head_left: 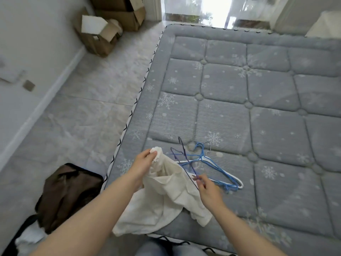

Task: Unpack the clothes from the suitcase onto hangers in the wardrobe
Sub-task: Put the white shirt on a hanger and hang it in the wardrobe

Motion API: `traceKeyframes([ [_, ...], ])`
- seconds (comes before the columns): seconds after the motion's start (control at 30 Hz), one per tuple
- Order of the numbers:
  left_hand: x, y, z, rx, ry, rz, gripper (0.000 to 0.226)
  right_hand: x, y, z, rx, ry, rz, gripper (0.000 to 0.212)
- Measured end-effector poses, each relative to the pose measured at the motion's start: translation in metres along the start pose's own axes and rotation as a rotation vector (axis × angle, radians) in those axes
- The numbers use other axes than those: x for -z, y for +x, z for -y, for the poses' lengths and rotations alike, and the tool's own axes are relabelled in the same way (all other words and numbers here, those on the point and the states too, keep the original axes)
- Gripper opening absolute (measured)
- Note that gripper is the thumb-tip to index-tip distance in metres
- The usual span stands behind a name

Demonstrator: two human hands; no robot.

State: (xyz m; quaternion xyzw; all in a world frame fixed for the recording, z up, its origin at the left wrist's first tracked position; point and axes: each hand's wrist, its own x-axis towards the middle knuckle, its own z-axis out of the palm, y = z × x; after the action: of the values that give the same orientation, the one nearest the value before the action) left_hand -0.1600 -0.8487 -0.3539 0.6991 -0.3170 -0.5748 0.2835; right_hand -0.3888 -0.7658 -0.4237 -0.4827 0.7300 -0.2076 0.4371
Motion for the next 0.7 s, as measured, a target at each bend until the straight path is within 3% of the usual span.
traceKeyframes([
  [0.13,0.033,-0.012,-0.005,-0.021,0.042,0.057,0.014,-0.008,-0.008,0.022,-0.013,-0.035,-0.088,0.023],
  [0.33,0.058,-0.020,-0.007,-0.039,0.011,0.063,0.015,-0.006,-0.011,0.040,-0.034,-0.068,-0.007,0.028],
  [0.53,0.079,-0.018,-0.025,-0.110,0.065,0.020,0.016,-0.001,-0.033,0.074,0.062,0.241,0.009,0.023],
  [0.7,0.117,-0.009,-0.063,-0.243,0.167,-0.151,0.020,0.007,-0.044,0.114,0.237,0.351,0.007,0.018],
])
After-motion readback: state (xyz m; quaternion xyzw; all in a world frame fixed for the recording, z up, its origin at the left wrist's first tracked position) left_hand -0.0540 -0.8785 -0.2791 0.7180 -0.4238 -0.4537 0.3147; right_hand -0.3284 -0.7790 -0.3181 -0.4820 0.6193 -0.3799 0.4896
